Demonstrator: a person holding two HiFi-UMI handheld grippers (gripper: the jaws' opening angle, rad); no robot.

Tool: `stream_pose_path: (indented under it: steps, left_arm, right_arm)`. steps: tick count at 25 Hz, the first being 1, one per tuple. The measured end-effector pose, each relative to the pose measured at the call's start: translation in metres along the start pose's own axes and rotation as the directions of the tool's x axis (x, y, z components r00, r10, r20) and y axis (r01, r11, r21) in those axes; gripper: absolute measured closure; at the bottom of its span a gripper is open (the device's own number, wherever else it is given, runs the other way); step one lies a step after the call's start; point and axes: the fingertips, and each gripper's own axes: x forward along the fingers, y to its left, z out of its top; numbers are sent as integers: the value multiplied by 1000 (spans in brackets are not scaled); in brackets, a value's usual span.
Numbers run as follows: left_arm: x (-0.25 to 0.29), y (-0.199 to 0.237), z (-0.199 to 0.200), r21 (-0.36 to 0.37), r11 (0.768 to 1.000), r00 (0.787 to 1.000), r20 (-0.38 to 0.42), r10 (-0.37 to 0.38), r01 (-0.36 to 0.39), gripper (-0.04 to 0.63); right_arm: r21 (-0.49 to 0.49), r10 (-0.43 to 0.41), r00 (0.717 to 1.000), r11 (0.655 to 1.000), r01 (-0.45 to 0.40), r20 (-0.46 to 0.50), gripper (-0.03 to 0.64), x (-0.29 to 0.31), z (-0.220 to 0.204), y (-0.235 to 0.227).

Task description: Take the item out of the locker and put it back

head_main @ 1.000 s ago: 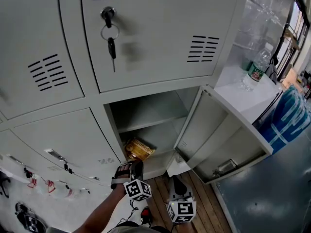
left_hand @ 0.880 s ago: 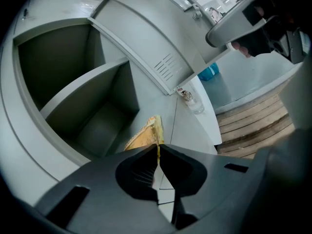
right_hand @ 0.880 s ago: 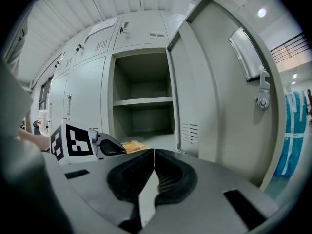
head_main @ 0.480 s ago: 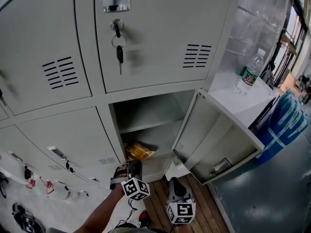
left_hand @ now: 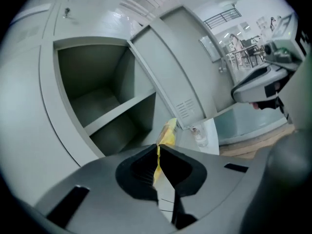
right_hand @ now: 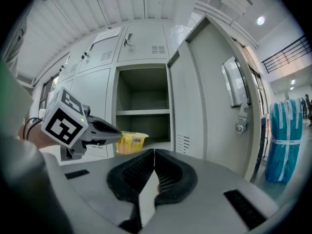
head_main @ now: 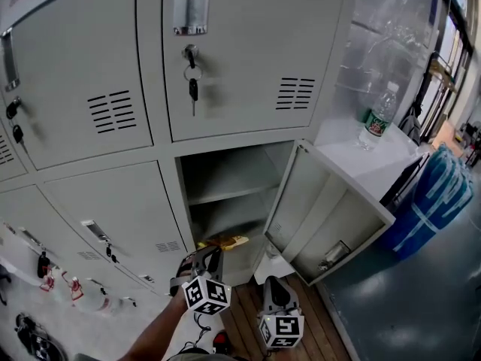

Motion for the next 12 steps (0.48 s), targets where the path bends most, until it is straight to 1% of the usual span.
stream_pose_path:
  steps: [3,5,9,12]
  left_arm:
    - [-21,0,16,-75,997,999,50,-6,9,563]
    - [-36,0,26,-136,990,997,82,-15,26,563]
    - [-66,-1,39,-244,968,990,140,-24,58,563]
    - [-88,-5,41,-301,951,987,162,-15,64,563]
  right_arm:
    - [-6,-2,1000,1000,2,10,598,-9,4,-2]
    - [-8,0,1000,1000,0,15,598,-16,6,-2]
    - [-13,9,1000,1000,-9,16,598,-32,6,1]
    - [-18,19,1000,1000,-19,18,598,-44,6,5]
